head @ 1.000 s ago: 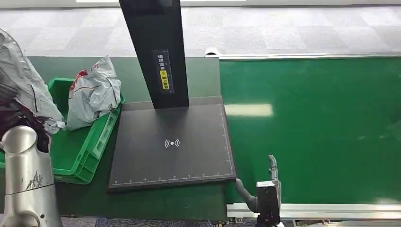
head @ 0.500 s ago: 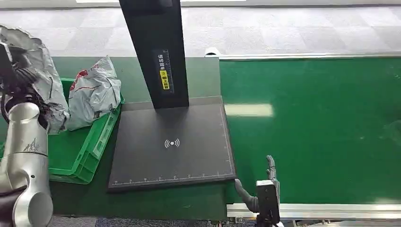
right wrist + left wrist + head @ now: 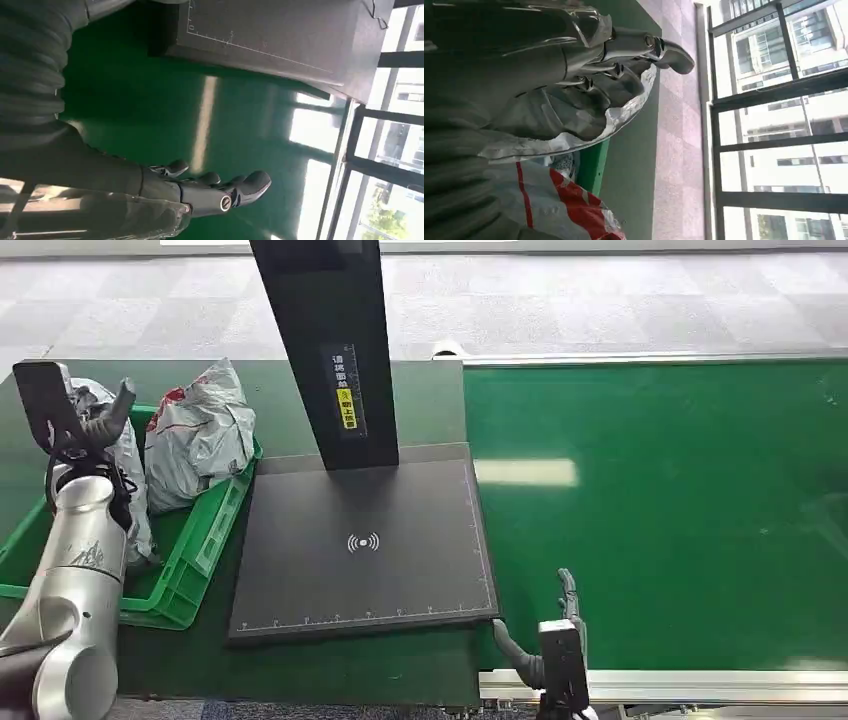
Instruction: Moved the parcel from conveyor to table for the left to box.
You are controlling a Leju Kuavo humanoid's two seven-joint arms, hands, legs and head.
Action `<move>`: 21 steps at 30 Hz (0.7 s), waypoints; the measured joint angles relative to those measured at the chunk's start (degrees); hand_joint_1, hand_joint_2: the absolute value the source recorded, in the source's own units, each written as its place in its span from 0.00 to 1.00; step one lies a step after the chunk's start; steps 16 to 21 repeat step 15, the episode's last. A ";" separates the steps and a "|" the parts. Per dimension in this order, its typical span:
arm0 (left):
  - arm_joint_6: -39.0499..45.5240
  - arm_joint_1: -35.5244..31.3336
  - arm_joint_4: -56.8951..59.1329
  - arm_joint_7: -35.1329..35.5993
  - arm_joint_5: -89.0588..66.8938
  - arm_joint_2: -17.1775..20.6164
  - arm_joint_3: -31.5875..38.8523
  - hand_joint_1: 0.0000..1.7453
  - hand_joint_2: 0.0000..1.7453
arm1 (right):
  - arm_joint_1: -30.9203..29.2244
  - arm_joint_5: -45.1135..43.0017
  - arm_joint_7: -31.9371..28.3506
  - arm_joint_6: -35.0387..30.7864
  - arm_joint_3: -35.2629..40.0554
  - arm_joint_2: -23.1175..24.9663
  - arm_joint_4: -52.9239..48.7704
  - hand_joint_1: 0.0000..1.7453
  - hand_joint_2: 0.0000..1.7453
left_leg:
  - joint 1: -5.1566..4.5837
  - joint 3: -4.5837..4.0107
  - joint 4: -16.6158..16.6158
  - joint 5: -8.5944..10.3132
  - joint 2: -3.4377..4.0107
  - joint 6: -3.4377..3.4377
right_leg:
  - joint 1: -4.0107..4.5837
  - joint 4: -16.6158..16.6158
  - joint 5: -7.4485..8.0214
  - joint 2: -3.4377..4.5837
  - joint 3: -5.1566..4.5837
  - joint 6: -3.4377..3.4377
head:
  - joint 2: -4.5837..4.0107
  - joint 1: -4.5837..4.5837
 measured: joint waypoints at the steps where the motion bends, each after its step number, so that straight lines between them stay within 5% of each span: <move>1: 0.33 0.70 -0.82 -1.24 2.16 0.00 0.29 0.00 0.00 | -0.05 -0.24 0.00 -0.22 0.26 -0.09 0.13 0.00 1.00 | 0.00 0.00 0.00 0.00 0.01 0.00 | 0.00 0.00 0.00 0.01 0.00 0.00 | 0.00 0.00; 5: 7.79 5.94 -10.11 -10.64 9.02 0.02 1.12 0.00 0.00 | -0.74 -1.23 -0.02 -1.05 1.60 -0.37 1.16 0.00 1.00 | 0.00 -0.01 0.00 -0.01 0.08 -0.01 | 0.00 0.00 -0.01 0.10 -0.07 0.00 | 0.00 -0.02; 13: 11.96 12.58 -23.83 -14.14 9.76 0.02 1.07 0.00 0.00 | -1.67 -1.47 -0.09 -1.71 3.30 -0.66 2.69 0.00 1.00 | 0.00 -0.06 0.00 0.00 -0.02 -0.01 | 0.00 -0.01 -0.02 -0.02 -0.08 -0.02 | 0.00 0.00; 14: 12.16 13.93 -26.30 -17.61 10.24 -0.15 0.55 0.00 1.00 | -1.70 -1.62 -0.24 -1.92 3.41 -0.68 2.86 0.00 1.00 | 0.00 -0.02 0.00 -0.01 0.05 -0.01 | 0.00 -0.01 -0.01 0.04 -0.08 -0.03 | 0.00 0.00; 21: 12.15 16.21 -30.29 -20.17 10.55 -0.51 -0.36 0.00 1.00 | -1.73 -1.94 -0.48 -2.20 3.52 -0.68 3.10 0.00 1.00 | -0.01 0.02 0.00 -0.01 0.12 -0.01 | -0.01 -0.02 -0.01 0.13 -0.09 -0.03 | 0.00 -0.07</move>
